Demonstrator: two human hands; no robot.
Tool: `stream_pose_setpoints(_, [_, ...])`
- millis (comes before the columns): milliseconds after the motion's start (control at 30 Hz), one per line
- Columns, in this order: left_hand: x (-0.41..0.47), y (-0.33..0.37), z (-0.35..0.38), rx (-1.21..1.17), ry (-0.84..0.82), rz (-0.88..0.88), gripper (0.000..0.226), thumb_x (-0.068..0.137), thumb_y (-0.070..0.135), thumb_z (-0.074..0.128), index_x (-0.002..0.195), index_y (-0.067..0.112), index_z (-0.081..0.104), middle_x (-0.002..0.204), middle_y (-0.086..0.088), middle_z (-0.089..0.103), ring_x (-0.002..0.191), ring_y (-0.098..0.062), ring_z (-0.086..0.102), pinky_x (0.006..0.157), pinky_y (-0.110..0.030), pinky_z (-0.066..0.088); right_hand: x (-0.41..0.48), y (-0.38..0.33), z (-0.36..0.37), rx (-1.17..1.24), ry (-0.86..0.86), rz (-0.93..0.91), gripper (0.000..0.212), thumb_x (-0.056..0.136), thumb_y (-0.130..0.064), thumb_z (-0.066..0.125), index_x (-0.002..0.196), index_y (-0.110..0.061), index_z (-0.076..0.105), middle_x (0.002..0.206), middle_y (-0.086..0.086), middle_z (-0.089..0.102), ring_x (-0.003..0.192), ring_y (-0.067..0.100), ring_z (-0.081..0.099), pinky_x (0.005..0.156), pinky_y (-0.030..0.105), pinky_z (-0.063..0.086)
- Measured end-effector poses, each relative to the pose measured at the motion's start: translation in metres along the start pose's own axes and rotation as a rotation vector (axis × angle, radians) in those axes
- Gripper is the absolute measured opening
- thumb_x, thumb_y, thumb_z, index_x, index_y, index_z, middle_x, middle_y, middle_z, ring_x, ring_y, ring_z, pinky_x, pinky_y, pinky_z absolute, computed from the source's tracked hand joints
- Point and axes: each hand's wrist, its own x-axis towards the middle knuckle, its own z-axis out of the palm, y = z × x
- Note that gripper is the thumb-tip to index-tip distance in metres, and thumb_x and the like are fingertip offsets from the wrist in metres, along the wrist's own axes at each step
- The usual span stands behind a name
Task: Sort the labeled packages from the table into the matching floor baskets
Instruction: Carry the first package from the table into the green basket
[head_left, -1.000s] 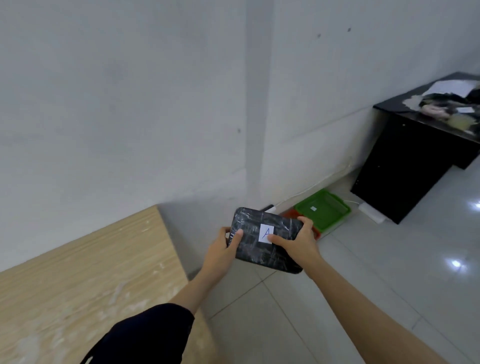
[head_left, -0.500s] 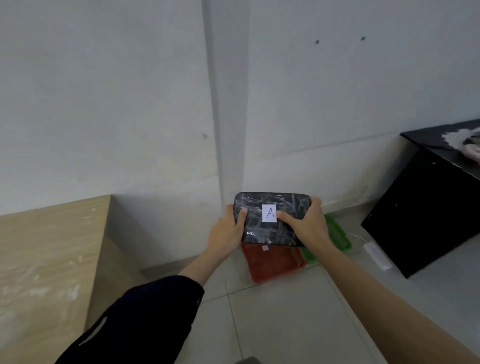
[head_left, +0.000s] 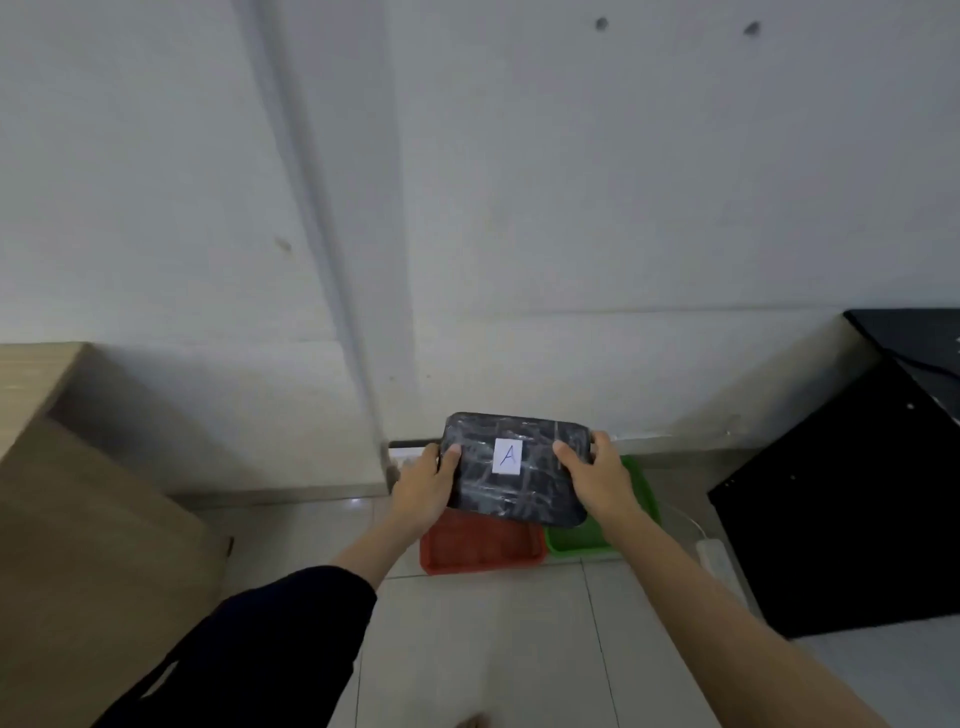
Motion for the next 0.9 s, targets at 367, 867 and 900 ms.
stream_pose_setpoints(367, [0.000, 0.075, 0.154, -0.221, 0.064, -0.127, 0.043, 0.093, 0.048, 0.042, 0.121, 0.018, 0.057, 0.120, -0.006, 0.063, 0.114, -0.026, 0.056, 0.102, -0.042, 0.044, 0.122, 0.078, -0.131, 0.004, -0.148, 0.087, 0.037, 0.089, -0.041, 0.057, 0.112, -0.012, 0.059, 0.115, 0.010, 0.064, 0.091, 0.022, 0.057, 0.075, 0.030, 0.043])
stream_pose_setpoints(867, [0.087, -0.041, 0.330, -0.057, 0.059, -0.271, 0.047, 0.093, 0.049, 0.040, 0.118, 0.012, 0.056, 0.113, -0.015, 0.065, 0.105, -0.038, 0.059, 0.094, -0.050, 0.048, 0.256, 0.282, -0.083, -0.120, -0.216, 0.169, 0.052, 0.091, -0.044, 0.052, 0.127, -0.007, 0.047, 0.130, 0.015, 0.056, 0.117, 0.032, 0.054, 0.095, 0.039, 0.044])
stream_pose_setpoints(900, [0.097, -0.061, 0.345, -0.057, 0.063, -0.276, 0.046, 0.093, 0.048, 0.042, 0.118, 0.012, 0.056, 0.113, -0.015, 0.066, 0.105, -0.038, 0.059, 0.093, -0.050, 0.048, 0.267, 0.303, -0.073, -0.130, -0.220, 0.179, 0.050, 0.091, -0.044, 0.052, 0.125, -0.008, 0.048, 0.129, 0.015, 0.057, 0.116, 0.032, 0.054, 0.093, 0.038, 0.044])
